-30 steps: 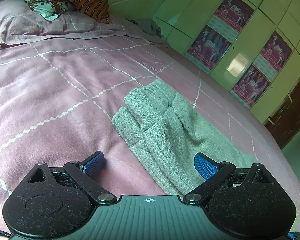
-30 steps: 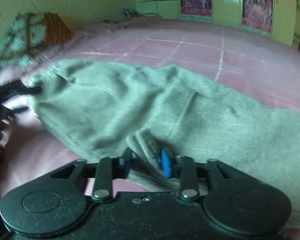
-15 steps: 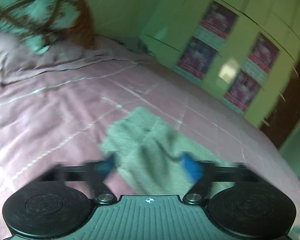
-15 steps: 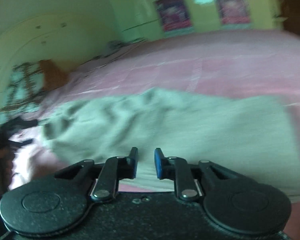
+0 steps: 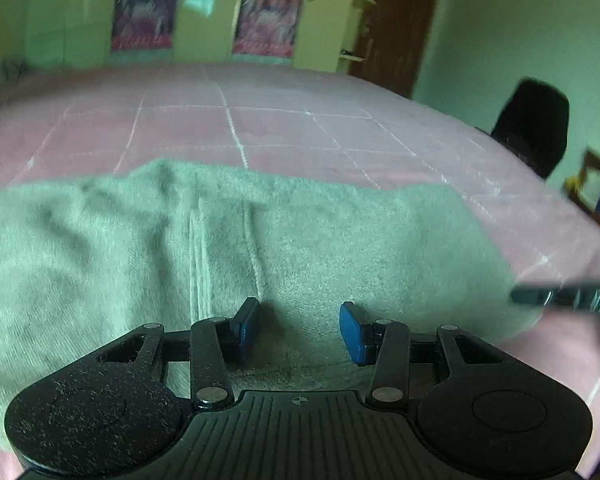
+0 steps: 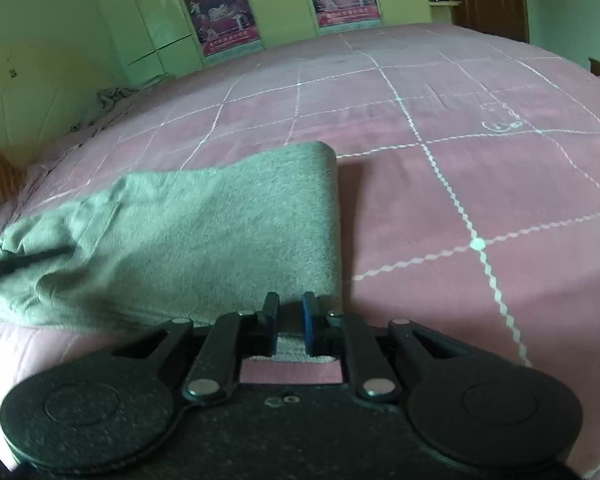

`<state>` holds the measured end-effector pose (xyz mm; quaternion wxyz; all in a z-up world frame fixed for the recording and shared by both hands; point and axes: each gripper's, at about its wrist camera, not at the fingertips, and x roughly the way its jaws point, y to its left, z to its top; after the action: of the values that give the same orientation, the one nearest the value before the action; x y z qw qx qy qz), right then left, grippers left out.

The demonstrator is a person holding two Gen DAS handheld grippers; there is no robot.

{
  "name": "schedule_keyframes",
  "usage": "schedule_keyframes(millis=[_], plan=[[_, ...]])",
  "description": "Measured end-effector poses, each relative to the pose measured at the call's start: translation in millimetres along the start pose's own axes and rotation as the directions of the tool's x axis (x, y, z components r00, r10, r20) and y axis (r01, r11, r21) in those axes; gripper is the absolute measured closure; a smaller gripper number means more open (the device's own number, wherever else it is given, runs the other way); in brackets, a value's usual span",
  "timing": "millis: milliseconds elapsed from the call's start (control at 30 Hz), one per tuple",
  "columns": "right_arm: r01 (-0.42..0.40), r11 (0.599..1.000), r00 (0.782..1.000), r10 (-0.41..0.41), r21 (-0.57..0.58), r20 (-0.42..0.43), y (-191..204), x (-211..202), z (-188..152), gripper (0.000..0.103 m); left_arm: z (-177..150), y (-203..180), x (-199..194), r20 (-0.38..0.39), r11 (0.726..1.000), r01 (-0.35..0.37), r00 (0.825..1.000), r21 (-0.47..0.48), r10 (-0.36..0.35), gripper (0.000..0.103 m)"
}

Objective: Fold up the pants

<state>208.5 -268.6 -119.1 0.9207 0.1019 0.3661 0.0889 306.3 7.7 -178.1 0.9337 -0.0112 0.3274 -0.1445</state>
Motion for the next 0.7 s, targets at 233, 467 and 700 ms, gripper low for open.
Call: schedule_keyframes(millis=[233,467,700], plan=[[0.0,0.999,1.0,0.0,-0.033,0.014,0.3,27.6,39.5,0.089,43.1,8.0,26.5,-0.029,0.998,-0.005,1.0,-0.062,0.003,0.058],[0.029,0.999,0.999,-0.029,-0.022,-0.026,-9.2,88.5,90.3,0.089,61.8,21.6,60.4,-0.06,0.998,-0.045,0.997,-0.046,0.043,0.058],[0.001,0.996,0.999,-0.005,-0.09,-0.036,-8.2,73.8,72.9,0.085,35.9,13.4,41.0,-0.028,0.997,-0.07,0.997,0.036,0.071,0.058]])
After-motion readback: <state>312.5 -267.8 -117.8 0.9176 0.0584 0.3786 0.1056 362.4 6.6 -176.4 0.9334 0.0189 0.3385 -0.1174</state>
